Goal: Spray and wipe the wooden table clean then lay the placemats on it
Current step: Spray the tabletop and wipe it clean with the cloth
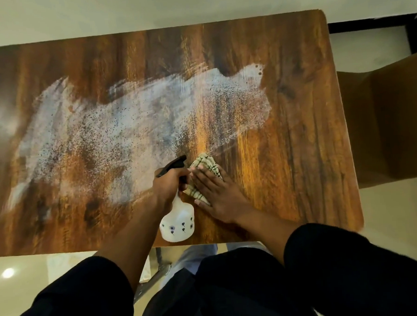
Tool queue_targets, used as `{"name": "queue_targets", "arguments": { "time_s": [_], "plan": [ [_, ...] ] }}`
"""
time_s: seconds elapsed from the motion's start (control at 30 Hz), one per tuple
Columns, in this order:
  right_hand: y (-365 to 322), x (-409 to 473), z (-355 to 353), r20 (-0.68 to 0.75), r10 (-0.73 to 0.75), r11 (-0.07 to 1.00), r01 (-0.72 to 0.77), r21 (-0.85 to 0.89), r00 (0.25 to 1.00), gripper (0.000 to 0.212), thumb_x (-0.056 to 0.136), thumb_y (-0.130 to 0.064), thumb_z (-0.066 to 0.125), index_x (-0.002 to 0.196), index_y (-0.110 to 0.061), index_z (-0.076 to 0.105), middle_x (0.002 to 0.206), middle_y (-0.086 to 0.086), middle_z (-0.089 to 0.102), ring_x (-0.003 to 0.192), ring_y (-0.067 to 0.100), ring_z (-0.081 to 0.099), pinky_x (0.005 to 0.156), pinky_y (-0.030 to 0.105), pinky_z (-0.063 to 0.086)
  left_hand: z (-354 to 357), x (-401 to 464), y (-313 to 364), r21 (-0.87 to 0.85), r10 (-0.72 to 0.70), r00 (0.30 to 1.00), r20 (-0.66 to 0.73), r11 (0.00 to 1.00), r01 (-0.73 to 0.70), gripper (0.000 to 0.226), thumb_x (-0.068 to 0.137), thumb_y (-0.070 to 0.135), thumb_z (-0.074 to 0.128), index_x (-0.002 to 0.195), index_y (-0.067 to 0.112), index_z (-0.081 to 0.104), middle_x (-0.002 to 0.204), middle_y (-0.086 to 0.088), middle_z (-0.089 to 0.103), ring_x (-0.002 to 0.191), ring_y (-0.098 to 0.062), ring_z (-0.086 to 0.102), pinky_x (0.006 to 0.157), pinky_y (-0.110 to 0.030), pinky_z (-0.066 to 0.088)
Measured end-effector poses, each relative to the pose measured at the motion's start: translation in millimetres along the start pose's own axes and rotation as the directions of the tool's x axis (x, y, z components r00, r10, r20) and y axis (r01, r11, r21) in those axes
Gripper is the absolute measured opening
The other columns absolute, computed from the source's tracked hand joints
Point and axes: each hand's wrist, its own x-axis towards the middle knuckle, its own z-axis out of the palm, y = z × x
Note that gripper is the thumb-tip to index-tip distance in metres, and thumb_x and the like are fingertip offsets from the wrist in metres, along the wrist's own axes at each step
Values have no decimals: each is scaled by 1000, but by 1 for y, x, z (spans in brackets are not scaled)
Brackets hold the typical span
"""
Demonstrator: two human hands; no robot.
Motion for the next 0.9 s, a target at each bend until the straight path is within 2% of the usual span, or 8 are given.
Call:
{"name": "queue_targets", "arguments": {
  "time_s": [0.13,0.23,0.37,0.5,0.6,0.67,0.73,0.9],
  "plan": [
    [61,9,-32,3,175,984,-175,-22,985,77,104,-68,0,164,-23,-16,172,5,-21,158,24,-25,126,59,-14,12,-2,1,15,-33,999,24,999,33,12,89,7,69,97,11,77,70,-12,63,53,-19,50,43,-28,36],
    [117,17,-54,-38,378,926,-377,31,925,81,98,-69,-9,163,-21,-22,170,6,-27,156,25,-26,126,63,-9,18,-1,1,48,-15,999,38,999,13,9,90,10,70,97,7,75,73,-13,65,53,-18,52,43,-28,36],
    [170,28,-73,-104,610,789,-591,169,785,79,104,-64,8,164,-19,-18,173,5,-22,159,25,-20,127,61,0,21,-1,0,68,11,1000,28,998,-13,9,90,9,70,93,3,76,73,-14,66,53,-18,53,42,-27,38],
    [154,45,-74,-126,691,721,-667,186,712,80,105,-62,12,165,-15,-13,173,9,-19,159,29,-18,126,62,-7,21,0,3,47,8,1000,20,999,-8,14,89,9,69,100,3,76,72,-12,65,53,-18,53,43,-27,36],
    [110,56,-62,-100,583,811,-572,123,806,81,105,-65,9,164,-15,-15,171,11,-23,159,32,-18,123,62,-14,20,4,7,41,28,1000,-8,999,-28,10,89,9,68,93,2,75,70,-12,64,54,-19,51,41,-26,36],
    [70,57,-50,-75,417,908,-411,83,906,80,105,-64,10,164,-16,-17,170,11,-25,158,30,-22,125,64,-9,20,7,10,35,49,999,-18,998,-48,15,90,9,69,102,7,78,69,-12,64,52,-19,50,41,-26,36],
    [33,55,-39,-29,226,973,-224,59,974,76,107,-60,9,164,-16,-17,171,9,-25,157,28,-25,126,62,-4,22,9,14,9,68,997,-33,998,-68,16,90,7,70,94,19,80,67,-12,63,51,-20,48,42,-27,36],
    [29,52,-30,-9,-17,1000,17,-7,1000,72,107,-59,11,166,-21,-6,174,1,-15,160,19,-19,128,55,-7,27,13,20,19,41,996,-79,999,-40,11,88,8,70,78,7,76,66,-13,63,48,-20,49,42,-28,36]
  ]
}}
